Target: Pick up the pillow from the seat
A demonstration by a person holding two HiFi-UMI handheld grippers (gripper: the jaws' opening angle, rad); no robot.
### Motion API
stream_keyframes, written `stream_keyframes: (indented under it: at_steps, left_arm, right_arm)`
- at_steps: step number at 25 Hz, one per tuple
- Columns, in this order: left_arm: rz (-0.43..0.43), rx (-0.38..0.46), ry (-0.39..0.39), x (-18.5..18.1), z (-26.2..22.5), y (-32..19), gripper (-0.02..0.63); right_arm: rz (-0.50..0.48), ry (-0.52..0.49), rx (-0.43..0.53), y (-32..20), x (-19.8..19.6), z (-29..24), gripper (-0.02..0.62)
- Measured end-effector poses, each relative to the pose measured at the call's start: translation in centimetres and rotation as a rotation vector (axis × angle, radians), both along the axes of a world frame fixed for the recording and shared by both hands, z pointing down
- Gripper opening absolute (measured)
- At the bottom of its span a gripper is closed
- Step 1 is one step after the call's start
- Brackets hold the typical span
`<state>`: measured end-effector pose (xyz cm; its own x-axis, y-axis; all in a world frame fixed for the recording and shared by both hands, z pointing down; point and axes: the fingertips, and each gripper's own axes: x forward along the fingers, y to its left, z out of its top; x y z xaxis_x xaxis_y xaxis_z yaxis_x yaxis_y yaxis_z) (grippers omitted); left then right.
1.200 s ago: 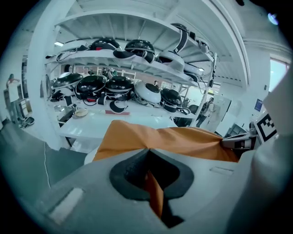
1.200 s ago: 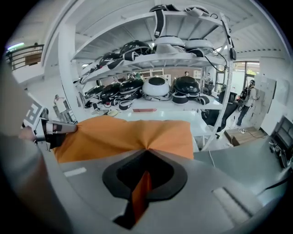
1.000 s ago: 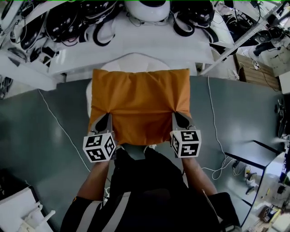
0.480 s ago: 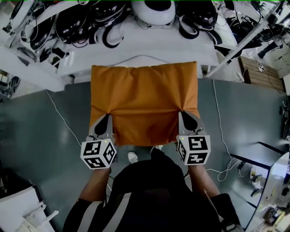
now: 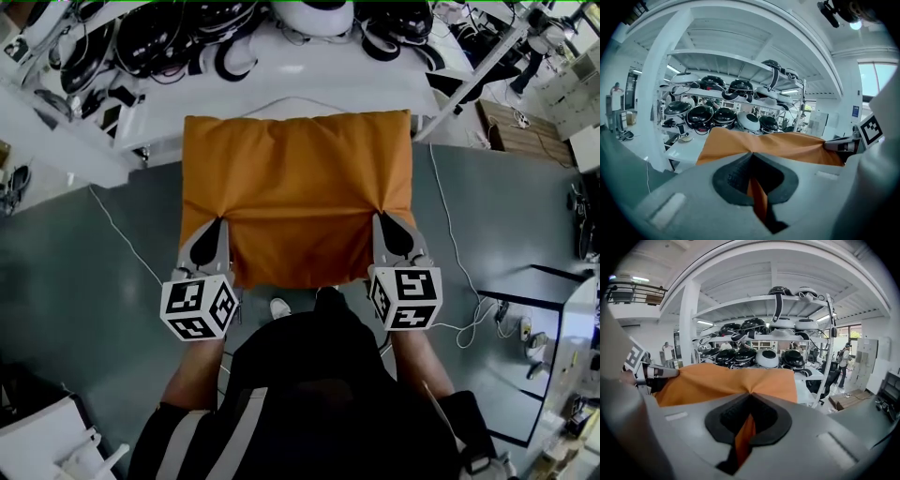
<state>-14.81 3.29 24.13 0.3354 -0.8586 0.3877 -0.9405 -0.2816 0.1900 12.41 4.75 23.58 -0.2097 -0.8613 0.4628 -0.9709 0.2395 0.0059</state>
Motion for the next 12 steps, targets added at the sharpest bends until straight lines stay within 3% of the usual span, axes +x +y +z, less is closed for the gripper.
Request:
stream_keyframes:
  at_steps: [12]
  left_arm:
    - [0.028, 0.06, 0.0, -3.9, -1.3, 7.0, 0.005]
  right_arm:
    - [0.035, 0.003, 0.064, 7.6, -3.9, -1.0, 0.006]
